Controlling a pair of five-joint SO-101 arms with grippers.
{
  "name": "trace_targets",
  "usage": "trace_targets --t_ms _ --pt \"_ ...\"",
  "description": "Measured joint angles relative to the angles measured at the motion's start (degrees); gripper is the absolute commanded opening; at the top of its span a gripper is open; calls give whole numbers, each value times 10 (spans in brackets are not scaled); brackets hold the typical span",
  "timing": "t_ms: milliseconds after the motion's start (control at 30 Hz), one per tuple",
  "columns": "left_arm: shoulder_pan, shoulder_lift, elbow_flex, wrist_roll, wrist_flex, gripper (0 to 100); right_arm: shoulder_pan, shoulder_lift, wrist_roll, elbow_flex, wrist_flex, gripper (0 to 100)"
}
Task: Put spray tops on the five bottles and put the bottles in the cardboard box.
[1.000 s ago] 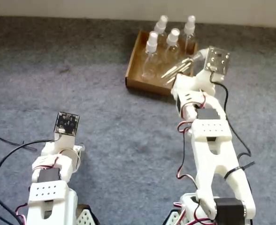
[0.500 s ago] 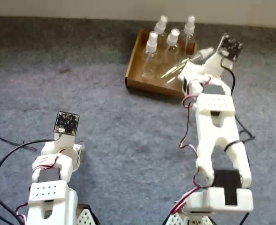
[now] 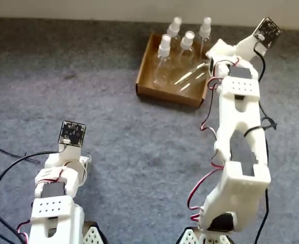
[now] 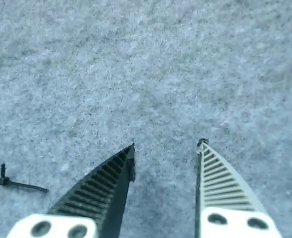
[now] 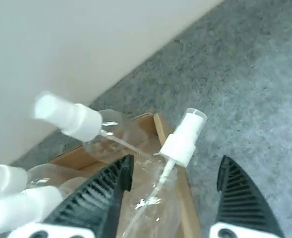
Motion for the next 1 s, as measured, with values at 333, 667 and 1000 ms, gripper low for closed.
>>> trace_targets --t_ms 333,667,1000 --pt "0 0 0 0 0 189 11 72 -75 -82 40 242" --pt "0 0 0 0 0 189 0 91 -96 -85 41 241" --pt "0 0 0 0 0 189 -13 127 -96 -84 41 238"
